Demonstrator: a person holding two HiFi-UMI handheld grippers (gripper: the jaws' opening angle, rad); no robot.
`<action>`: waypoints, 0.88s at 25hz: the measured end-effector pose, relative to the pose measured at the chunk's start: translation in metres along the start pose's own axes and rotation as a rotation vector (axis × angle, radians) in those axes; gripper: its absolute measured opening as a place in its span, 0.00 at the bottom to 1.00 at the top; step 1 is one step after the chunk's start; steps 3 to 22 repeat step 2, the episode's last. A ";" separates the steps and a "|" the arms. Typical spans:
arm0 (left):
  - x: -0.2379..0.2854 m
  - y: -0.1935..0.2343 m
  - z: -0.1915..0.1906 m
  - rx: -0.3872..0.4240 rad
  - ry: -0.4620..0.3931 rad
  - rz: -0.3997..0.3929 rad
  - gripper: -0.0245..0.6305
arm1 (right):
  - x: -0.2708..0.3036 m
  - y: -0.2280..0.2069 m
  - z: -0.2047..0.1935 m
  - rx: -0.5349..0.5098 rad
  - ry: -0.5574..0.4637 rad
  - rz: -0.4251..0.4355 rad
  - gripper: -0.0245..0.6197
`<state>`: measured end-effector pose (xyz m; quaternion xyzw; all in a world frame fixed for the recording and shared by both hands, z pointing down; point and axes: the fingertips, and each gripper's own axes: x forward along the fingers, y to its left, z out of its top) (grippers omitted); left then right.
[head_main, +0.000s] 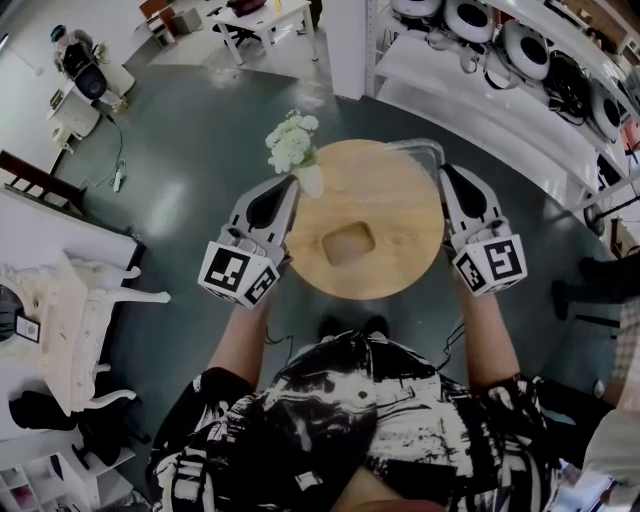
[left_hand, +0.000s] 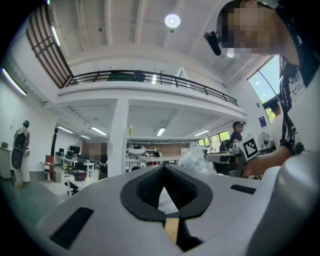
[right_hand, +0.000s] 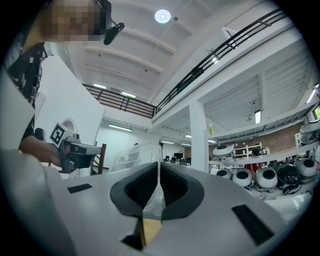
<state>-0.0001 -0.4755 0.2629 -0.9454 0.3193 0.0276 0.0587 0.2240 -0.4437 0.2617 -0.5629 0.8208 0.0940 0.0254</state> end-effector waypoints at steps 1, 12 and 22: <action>0.000 0.001 0.000 -0.001 0.000 0.001 0.04 | 0.001 0.000 0.000 0.000 0.000 0.001 0.06; 0.000 0.001 0.001 -0.003 0.000 0.003 0.04 | 0.002 0.001 0.000 0.000 0.000 0.002 0.06; 0.000 0.001 0.001 -0.003 0.000 0.003 0.04 | 0.002 0.001 0.000 0.000 0.000 0.002 0.06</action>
